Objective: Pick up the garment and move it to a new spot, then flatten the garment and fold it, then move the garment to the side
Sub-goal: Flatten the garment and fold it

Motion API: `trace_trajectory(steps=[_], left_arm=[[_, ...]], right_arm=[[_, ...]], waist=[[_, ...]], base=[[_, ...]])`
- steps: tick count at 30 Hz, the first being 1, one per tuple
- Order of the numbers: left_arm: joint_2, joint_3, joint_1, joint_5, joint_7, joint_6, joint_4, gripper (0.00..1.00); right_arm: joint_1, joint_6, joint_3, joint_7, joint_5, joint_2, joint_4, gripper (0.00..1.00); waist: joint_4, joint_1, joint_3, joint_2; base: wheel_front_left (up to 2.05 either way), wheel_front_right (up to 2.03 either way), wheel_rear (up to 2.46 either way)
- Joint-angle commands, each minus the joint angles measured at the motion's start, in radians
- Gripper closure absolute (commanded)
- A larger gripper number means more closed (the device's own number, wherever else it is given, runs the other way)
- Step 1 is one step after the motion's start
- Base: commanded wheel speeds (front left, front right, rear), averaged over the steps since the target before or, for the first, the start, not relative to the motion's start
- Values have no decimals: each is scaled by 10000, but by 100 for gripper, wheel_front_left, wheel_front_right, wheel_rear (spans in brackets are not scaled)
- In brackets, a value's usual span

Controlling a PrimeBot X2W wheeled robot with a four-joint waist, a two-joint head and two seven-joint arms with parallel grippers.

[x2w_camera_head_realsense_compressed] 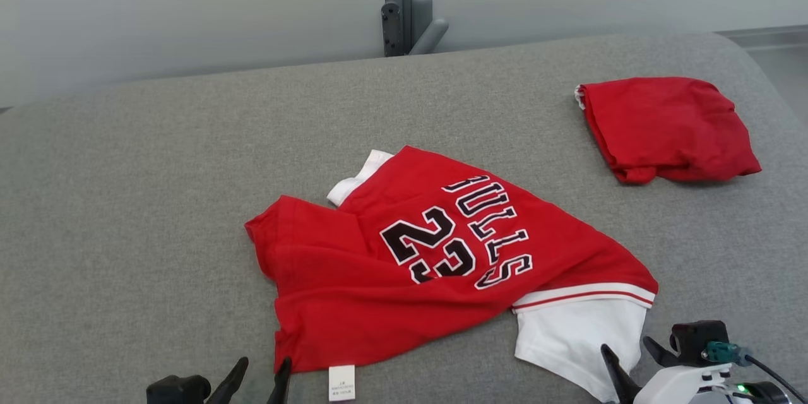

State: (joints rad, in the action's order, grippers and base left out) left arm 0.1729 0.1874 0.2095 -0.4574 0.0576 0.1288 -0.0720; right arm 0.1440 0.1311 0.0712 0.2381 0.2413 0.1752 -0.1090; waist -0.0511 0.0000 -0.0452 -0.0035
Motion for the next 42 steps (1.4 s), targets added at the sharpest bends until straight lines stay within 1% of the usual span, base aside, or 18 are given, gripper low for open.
trace_trajectory(steps=[1,5,10,16,20,28,29,30,31,33,34,35,36,39,42], left_arm=[[-18,28,-234,-155,183,2,-26,0],[18,55,-533,-172,548,-121,-204,0],[23,177,-823,-525,803,-55,-421,0],[177,401,-963,-885,986,-7,-524,0],[245,506,-999,-1091,951,14,-562,0],[181,702,-1385,-1340,797,13,-1082,0],[218,788,-1445,-1344,826,17,-1157,57],[239,889,-1478,-1386,860,20,-1216,100],[267,1037,-1504,-1443,876,26,-1248,100],[395,1348,-1561,-1640,817,33,-1201,100],[395,1348,-1561,-1640,817,33,-1201,100],[604,1575,-1549,-2089,739,27,-1011,100],[604,1575,-1549,-2089,739,27,-1011,100],[850,1664,-1349,-2993,639,30,-207,100],[1286,1429,-1264,-3704,500,31,1323,100]], right_arm=[[159,-8,-32,138,-126,-71,19,0],[116,-8,-143,260,-335,-240,-93,0],[-194,-8,-151,93,-486,-433,-399,0],[-415,-10,-32,-112,-489,-564,-848,0],[-502,-10,18,-200,-475,-588,-1047,0],[-742,-5,325,-255,-370,-601,-1289,0],[-770,-4,404,-238,-284,-621,-1329,45],[-787,0,393,-223,-79,-701,-1381,94],[-832,0,285,-291,145,-806,-1401,100],[-929,0,289,-328,525,-883,-1351,100],[-929,0,289,-328,525,-883,-1351,100],[-1049,-4,279,-490,1177,-922,-1062,100],[-1049,-4,279,-490,1177,-922,-1062,100],[-1297,-4,115,-680,2332,-853,-93,100],[-1403,-4,-446,-718,3429,-685,1315,100]], waist=[[81,0,-498,35],[106,0,-936,35],[82,0,-1274,35],[45,0,-1444,35],[37,0,-1485,35],[-40,0,-1571,35],[-57,0,-1583,35],[-77,0,-1588,35],[-99,0,-1587,35],[-127,0,-1562,35],[-127,0,-1562,35],[-159,0,-1502,35],[-159,0,-1502,35],[-238,0,-1369,35],[-264,0,-1269,35]], base=[[0,0,0],[0,0,0],[0,0,0],[0,0,0],[0,0,0],[0,0,0],[0,0,0],[0,0,0],[0,0,0],[0,0,0],[0,0,0],[0,0,0],[0,0,0],[0,0,0],[0,0,0]])
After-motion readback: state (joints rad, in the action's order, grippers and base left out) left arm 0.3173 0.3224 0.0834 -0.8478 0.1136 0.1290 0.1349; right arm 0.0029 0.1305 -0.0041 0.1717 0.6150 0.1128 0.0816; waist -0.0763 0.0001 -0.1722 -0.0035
